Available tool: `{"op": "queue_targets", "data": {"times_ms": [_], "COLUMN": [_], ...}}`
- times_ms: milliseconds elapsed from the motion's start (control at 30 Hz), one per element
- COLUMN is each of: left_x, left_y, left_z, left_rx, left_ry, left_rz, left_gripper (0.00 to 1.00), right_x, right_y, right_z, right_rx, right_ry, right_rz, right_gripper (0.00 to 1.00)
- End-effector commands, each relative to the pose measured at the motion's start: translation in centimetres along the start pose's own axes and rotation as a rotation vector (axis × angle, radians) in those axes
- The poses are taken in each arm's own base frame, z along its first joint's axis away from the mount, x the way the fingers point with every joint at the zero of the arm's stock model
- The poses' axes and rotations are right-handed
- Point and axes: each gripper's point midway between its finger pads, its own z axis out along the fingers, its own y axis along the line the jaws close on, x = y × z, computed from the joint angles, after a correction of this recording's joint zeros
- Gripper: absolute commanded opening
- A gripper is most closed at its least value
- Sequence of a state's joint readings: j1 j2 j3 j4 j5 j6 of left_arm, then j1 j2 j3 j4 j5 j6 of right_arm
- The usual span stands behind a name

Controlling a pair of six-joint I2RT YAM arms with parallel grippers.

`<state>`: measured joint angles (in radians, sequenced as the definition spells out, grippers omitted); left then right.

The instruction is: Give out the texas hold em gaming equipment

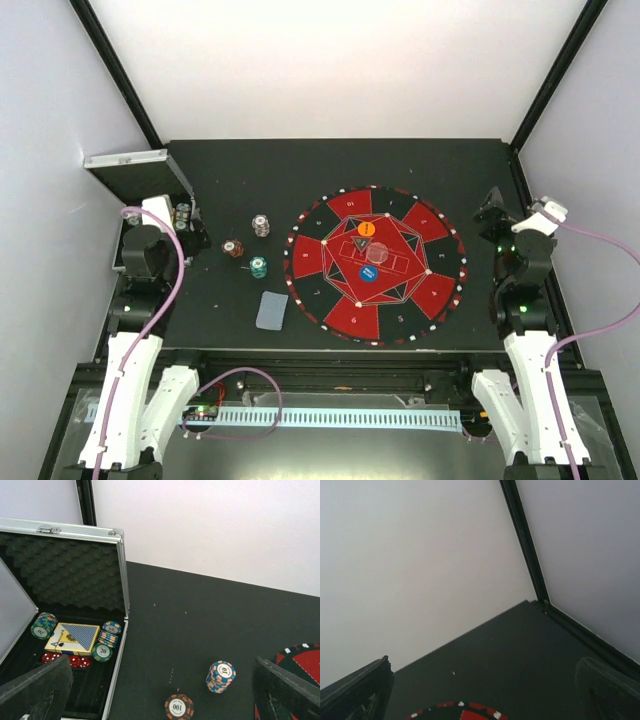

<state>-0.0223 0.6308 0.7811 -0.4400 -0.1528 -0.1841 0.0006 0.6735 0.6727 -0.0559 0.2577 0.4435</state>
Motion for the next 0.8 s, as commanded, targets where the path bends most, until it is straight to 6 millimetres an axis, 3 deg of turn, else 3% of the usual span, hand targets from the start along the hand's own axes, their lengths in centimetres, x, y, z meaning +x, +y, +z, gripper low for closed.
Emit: {"op": "queue_targets", "data": {"times_ms": [0,267,367,533,667,767], "left_x": [-0.3,0.4,0.8,-0.7,-1.7,-1.2], "left_y": [0.3,0.3,-1.2,-2.7,-1.8,-0.8], "left_z": [-0.2,0.7,1.8,3.2,3.7,3.8], "left_rx": [-0.017,-0.024,0.05,0.1,0.043,-0.007], "left_ry": [-0.011,0.026,0.068,0.095,0.031,0.035], "left_rz": [0.017,0.034,0.064,0.08,0.093,0.131], "left_gripper": [0.99,0.99,0.99,0.99,0.99,0.99], "right_x": [0.9,3.9,5.9,12.3,18.8,23.7], "right_y": [-1.6,1.0,2.6,6.1,8.6,9.8], "right_z": [-1.1,0.6,1.7,2.8,2.0,1.2], "right_rx": [0.059,-0.052,-0.12,-0.242,-0.257,-0.244], "right_ry": [0.01,0.216,0.345,0.623,0.84,0.982], "right_rz": [0.021,-0.08,-0.115,-0.166,-0.317,-0.425], "right_gripper": [1.0,1.0,1.0,1.0,0.99,0.96]}}
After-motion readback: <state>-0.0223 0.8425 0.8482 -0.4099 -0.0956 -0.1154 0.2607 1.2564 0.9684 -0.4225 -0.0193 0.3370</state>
